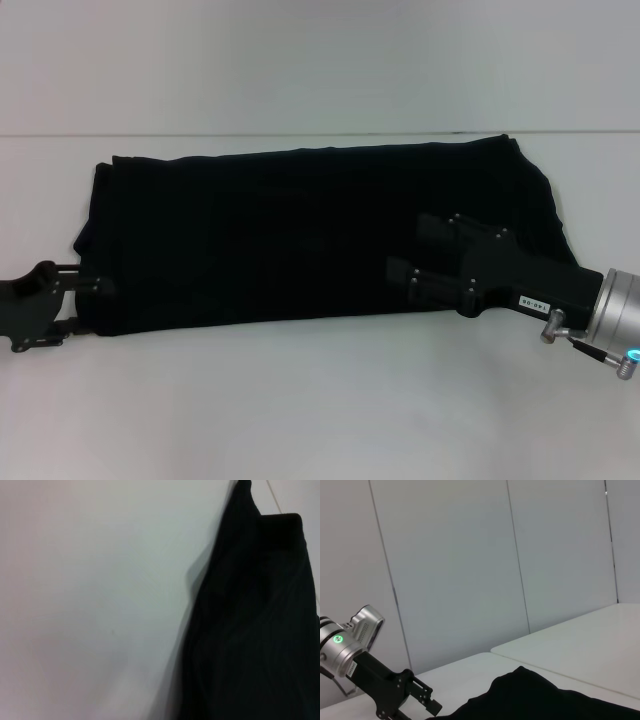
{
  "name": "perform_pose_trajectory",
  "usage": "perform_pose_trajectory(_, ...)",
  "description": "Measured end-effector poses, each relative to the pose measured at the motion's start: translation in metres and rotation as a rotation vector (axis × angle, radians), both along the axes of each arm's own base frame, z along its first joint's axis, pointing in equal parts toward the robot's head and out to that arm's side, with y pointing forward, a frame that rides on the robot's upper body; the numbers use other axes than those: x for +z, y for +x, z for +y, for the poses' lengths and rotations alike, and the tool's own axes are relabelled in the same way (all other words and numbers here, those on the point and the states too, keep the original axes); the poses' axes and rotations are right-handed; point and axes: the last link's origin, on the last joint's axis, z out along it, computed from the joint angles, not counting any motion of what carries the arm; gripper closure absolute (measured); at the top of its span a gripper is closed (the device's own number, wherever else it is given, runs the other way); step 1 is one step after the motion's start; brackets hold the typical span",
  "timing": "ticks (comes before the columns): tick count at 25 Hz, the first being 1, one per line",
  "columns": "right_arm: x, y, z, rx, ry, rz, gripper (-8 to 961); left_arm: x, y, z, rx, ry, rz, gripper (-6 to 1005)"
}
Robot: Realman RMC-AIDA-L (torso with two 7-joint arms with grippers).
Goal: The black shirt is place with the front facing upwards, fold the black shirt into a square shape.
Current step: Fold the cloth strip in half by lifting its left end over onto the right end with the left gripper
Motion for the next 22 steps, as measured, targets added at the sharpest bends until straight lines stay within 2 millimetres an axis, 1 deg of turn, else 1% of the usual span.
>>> perform_pose_trajectory(13,0.000,0.000,0.000,0.000,-0.001,0.001,115,-0.002,0.010,0.010,-0.027,0.020,-0.023,324)
perform_pose_trajectory(22,0.000,0.001,-0.003,0.000,-0.004,0.007,115,0.004,0.000,-0.001,0.002,0.005,-0.008,323)
